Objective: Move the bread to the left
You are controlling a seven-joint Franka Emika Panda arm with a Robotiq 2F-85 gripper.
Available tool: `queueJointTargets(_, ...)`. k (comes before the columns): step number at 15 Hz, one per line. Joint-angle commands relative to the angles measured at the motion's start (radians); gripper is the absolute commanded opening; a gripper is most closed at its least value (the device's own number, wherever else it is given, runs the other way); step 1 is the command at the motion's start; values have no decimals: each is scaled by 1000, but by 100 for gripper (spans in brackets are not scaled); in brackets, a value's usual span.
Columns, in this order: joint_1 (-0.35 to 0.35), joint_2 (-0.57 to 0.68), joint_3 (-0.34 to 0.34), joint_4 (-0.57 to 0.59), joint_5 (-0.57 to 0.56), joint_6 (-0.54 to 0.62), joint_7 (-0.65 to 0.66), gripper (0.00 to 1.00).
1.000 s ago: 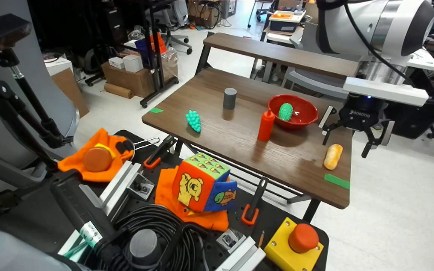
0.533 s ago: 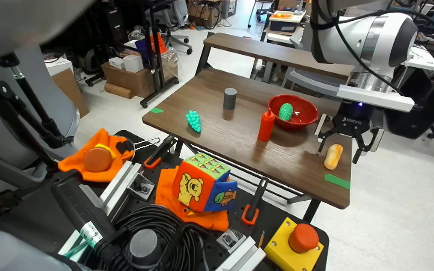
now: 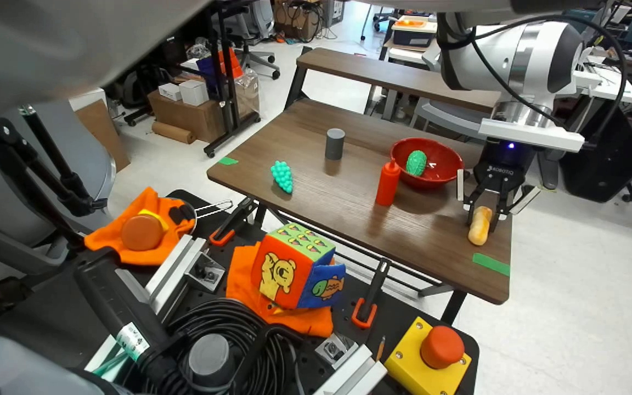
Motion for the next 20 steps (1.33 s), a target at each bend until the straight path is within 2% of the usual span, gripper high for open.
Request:
queueJointTargets(1, -9, 54, 1, 98, -13, -64, -5, 14)
queueJointTargets(2, -14, 47, 4, 101, -12, -78, -17, 14)
queueJointTargets(4, -9, -22, -3, 35, -7, -36, -26, 14)
queueJointTargets(9, 20, -264, -3, -189, -22, 172, -21, 14)
queueJointTargets(13, 58, -442, 27, -351, -78, 302, -124, 14)
queueJointTargets(20, 142, -736, 88, -682, -220, 351, -215, 14)
